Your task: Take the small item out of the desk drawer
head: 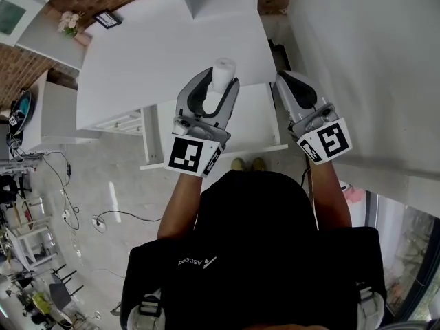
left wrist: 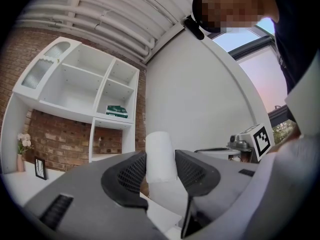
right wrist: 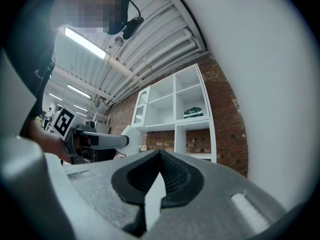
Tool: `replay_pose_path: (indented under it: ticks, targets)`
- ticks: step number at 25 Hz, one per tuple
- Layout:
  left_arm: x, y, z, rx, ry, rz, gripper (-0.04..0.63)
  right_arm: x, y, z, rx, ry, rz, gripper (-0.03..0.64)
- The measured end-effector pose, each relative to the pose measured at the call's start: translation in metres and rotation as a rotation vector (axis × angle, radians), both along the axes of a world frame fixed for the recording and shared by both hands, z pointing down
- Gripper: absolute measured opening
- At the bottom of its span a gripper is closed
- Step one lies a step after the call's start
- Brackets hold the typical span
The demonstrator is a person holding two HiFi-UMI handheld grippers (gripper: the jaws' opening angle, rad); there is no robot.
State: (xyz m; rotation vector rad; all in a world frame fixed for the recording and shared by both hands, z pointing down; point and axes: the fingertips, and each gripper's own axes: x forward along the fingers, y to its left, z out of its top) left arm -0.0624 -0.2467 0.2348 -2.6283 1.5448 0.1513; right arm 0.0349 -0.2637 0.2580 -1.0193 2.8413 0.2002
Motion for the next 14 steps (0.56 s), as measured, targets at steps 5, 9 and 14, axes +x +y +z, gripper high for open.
replay_pose_path:
  ticks: [5, 9, 14]
  targets:
    - [0.0030, 0.0037, 0.0030, 0.000, -0.004, -0.002, 0.176, 0.0016, 0.0023, 0.0029, -0.001, -0.005, -0.006, -0.002]
    - [0.0050, 0.0056, 0.0047, -0.001, -0.008, -0.007, 0.176, 0.0027, 0.0040, 0.0045, -0.002, -0.010, -0.010, -0.002]
    - [0.0062, 0.0060, 0.0015, 0.001, -0.004, -0.007, 0.176, 0.0041, 0.0038, -0.0005, 0.006, -0.010, -0.007, -0.002]
